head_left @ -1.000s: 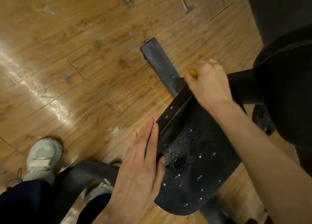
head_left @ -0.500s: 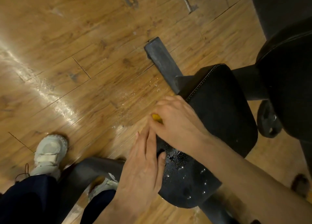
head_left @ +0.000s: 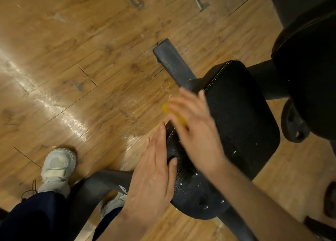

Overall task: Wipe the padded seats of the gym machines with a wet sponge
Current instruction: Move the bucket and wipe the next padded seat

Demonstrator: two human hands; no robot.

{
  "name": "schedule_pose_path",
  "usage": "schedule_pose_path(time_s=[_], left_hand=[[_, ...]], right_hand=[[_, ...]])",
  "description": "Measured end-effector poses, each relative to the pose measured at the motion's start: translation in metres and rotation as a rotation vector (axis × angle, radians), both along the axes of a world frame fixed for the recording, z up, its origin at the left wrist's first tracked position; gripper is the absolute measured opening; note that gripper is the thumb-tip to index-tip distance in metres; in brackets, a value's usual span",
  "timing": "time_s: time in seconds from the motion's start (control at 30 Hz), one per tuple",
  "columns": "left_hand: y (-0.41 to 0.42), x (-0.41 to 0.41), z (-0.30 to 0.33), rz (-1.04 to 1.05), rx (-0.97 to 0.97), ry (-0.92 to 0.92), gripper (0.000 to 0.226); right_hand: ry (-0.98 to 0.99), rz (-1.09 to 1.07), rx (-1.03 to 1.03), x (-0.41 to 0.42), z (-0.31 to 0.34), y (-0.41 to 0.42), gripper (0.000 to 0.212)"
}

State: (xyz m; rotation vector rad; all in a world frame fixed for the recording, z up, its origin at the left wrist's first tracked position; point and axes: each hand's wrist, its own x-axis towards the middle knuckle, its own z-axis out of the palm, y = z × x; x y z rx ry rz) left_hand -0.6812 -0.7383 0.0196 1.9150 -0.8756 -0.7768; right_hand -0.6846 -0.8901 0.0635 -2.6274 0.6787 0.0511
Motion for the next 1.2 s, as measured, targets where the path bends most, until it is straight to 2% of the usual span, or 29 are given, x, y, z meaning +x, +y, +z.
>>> schedule_pose_path(time_s=[0.1, 0.17, 0.27, 0.37, 0.47, 0.53, 0.63, 0.73, 0.87, 0.97, 1.07, 1.13, 1.2], left_hand=[[0.001, 0.002, 0.002, 0.002, -0.013, 0.011, 0.063], [0.001, 0.001, 0.001, -0.006, -0.009, 0.008, 0.063], [0.0, 0.0, 0.0, -0.013, -0.002, 0.002, 0.063], [0.0, -0.001, 0.001, -0.01, 0.017, 0.012, 0.063], [0.001, -0.001, 0.002, 0.014, 0.021, 0.002, 0.062], [0.001, -0.001, 0.001, 0.002, 0.01, -0.026, 0.061], [0.0, -0.001, 0.0, 0.001, -0.007, -0.052, 0.06], [0.0, -0.002, 0.002, 0.031, 0.007, -0.061, 0.061], [0.001, 0.003, 0.009, -0.005, 0.028, -0.081, 0.063], [-0.003, 0.01, 0.01, -0.111, -0.005, -0.167, 0.061], [-0.006, 0.01, 0.01, -0.142, -0.01, -0.175, 0.058], [-0.006, 0.008, 0.008, -0.143, -0.005, -0.179, 0.058], [-0.006, 0.007, 0.006, -0.137, 0.002, -0.196, 0.057]], right_hand=[[-0.09, -0.274, -0.076, 0.026, -0.006, -0.046, 0.027], [-0.157, -0.382, -0.017, 0.017, -0.006, -0.023, 0.028], [-0.191, -0.301, 0.13, -0.022, 0.002, 0.043, 0.031], [-0.188, -0.202, 0.135, -0.024, -0.001, 0.011, 0.031], [-0.254, -0.412, 0.059, 0.004, -0.005, -0.038, 0.03], [-0.286, -0.495, 0.104, -0.002, -0.007, -0.011, 0.029], [-0.274, -0.357, 0.218, -0.036, -0.001, 0.053, 0.031], [-0.276, -0.274, 0.182, -0.028, -0.007, 0.022, 0.029], [-0.322, -0.477, 0.141, 0.003, -0.01, -0.012, 0.03], [-0.313, -0.541, 0.161, -0.057, -0.004, 0.022, 0.036], [-0.355, -0.729, 0.137, -0.086, -0.003, 0.043, 0.036], [-0.37, -0.742, 0.098, -0.054, -0.008, 0.041, 0.034], [-0.361, -0.633, 0.137, -0.025, -0.01, 0.035, 0.034]])
